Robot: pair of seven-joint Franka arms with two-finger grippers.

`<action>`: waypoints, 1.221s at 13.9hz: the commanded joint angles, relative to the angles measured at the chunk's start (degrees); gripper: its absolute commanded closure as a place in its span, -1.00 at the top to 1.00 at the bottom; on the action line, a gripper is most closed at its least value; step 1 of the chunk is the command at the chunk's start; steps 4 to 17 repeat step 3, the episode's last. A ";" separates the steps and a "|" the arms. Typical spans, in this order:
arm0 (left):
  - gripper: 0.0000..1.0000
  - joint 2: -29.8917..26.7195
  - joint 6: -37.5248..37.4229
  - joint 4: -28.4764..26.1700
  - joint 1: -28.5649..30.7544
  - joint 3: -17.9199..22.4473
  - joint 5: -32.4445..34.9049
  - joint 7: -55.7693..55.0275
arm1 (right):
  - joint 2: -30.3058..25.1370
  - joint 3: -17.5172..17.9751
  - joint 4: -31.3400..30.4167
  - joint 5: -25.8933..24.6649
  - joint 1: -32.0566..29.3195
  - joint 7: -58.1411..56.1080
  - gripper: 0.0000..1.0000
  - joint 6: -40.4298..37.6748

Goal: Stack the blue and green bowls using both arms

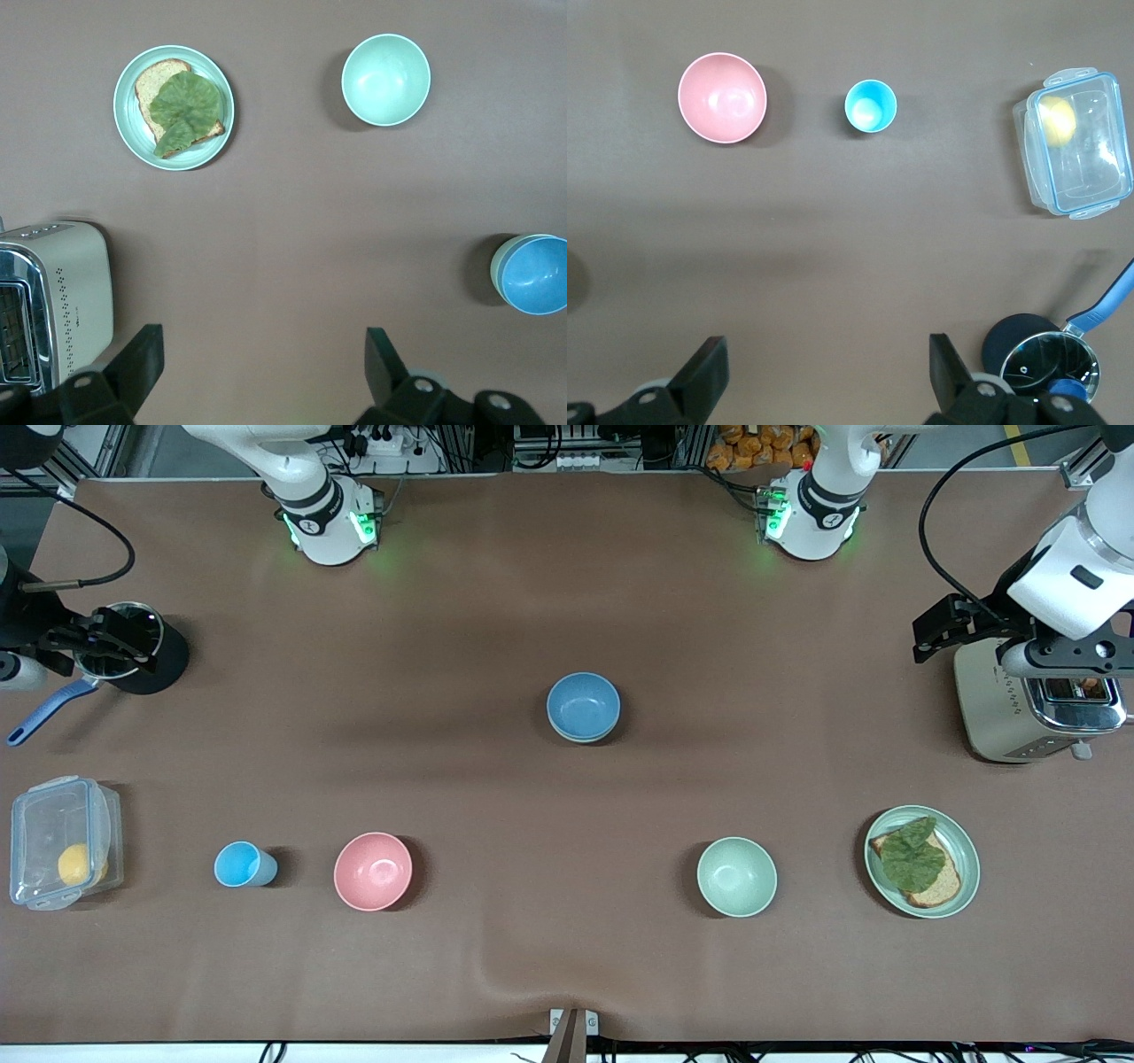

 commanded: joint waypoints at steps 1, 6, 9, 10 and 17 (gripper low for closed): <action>1.00 -0.12 0.48 -0.03 0.22 -0.14 -0.32 0.92 | -0.84 -0.30 -0.55 -1.04 0.55 -0.58 1.00 0.20; 1.00 0.23 0.48 -0.03 0.13 -0.14 -0.14 0.92 | -0.84 -0.39 -0.55 -0.95 0.55 -0.58 1.00 0.20; 1.00 0.23 0.48 -0.03 0.13 -0.14 -0.14 0.92 | -0.84 -0.39 -0.55 -0.95 0.55 -0.58 1.00 0.20; 1.00 0.23 0.48 -0.03 0.13 -0.14 -0.14 0.92 | -0.84 -0.39 -0.55 -0.95 0.55 -0.58 1.00 0.20; 1.00 0.23 0.48 -0.03 0.13 -0.14 -0.14 0.92 | -0.84 -0.39 -0.55 -0.95 0.55 -0.58 1.00 0.20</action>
